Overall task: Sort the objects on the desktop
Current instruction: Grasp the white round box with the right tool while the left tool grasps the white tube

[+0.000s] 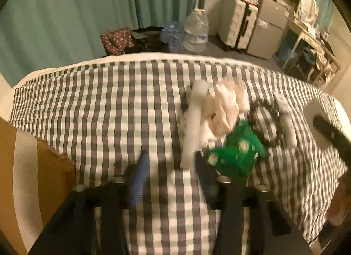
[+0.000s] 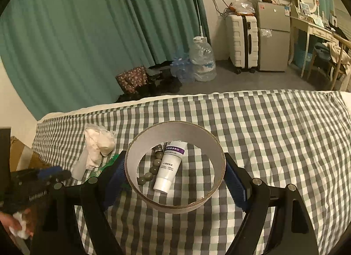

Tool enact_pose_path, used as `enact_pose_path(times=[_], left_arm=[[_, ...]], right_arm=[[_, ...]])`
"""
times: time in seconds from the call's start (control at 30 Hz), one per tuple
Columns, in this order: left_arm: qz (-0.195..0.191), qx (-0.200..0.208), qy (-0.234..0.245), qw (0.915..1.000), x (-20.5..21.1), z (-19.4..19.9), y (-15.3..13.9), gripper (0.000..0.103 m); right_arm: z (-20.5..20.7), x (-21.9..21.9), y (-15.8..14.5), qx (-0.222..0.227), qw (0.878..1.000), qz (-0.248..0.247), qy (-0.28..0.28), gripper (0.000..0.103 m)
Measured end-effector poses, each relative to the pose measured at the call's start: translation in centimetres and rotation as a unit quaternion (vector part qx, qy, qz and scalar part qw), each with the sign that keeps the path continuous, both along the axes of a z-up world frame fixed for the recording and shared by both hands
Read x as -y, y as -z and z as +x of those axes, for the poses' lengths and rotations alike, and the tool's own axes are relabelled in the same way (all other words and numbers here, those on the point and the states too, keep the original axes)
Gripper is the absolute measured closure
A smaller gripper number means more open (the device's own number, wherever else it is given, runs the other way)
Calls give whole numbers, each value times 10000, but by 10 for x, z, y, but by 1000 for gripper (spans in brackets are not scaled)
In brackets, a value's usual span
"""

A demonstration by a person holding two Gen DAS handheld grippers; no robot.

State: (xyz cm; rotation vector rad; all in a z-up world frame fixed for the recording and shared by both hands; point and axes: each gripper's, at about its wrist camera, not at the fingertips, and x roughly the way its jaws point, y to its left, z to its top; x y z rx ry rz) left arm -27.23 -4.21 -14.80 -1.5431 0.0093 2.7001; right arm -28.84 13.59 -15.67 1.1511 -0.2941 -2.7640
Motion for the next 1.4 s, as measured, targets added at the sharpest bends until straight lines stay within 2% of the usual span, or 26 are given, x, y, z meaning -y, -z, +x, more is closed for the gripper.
enact_pose_path(times=[0.07, 0.17, 0.2, 0.23, 0.27, 0.5, 0.67, 0.77, 0.87, 0.97, 1.0, 1.03, 1.1, 1.17, 1.27, 1.33, 1.37, 1.4], left_arm=[[10, -20, 31, 10000, -3, -9, 1, 37], [110, 109, 205, 9997, -10, -21, 14, 38], [109, 207, 258, 9994, -12, -24, 21, 57], [124, 375, 355, 9986, -14, -26, 28, 84], [104, 516, 436, 9977, -15, -27, 34, 91], [-13, 291, 672, 9973, -15, 11, 9, 91], [8, 540, 733, 9958, -15, 52, 4, 91], [200, 810, 712, 9940, -15, 81, 10, 91], [544, 1218, 729, 9884, -16, 98, 27, 87], [697, 1302, 491, 9878, -11, 96, 35, 87], [802, 1296, 447, 9873, -9, 93, 34, 83], [858, 1266, 421, 9873, -8, 90, 32, 79], [741, 1101, 375, 9904, -9, 83, 26, 45], [623, 918, 375, 9931, -13, 73, 22, 33], [599, 889, 357, 9936, -18, 53, 33, 32], [275, 935, 249, 9949, -21, 46, 45, 54], [114, 850, 223, 9961, -21, 46, 45, 79], [207, 799, 298, 9961, -20, 48, 42, 96]], right_arm=[[-3, 0, 4, 71, 10000, -43, 2, 21], [-10, -4, 16, 233, 9996, -182, 26, 21], [-14, -7, 20, 288, 9994, -197, 32, 21], [-19, -10, 22, 314, 9993, -202, 52, 21], [-21, -11, 25, 350, 9991, -221, 66, 21], [-24, -23, 28, 460, 9981, -365, 184, 21], [-12, -16, 13, 331, 9991, -243, 116, 21], [-2, -10, 6, 262, 9995, -167, 59, 21], [6, -5, 4, 267, 9996, -83, -9, 21], [12, -1, 3, 249, 9996, -79, -49, 21], [13, 0, 2, 237, 9997, -77, -55, 21], [14, 0, 2, 219, 9997, -74, -54, 21], [13, -1, 3, 212, 9997, -91, -48, 21], [11, -3, 6, 248, 9996, -126, -15, 21], [7, -9, 13, 340, 9992, -187, 26, 21], [7, -10, 16, 374, 9991, -201, 38, 21], [7, -11, 16, 382, 9990, -205, 52, 21], [7, -13, 16, 378, 9990, -211, 56, 21]])
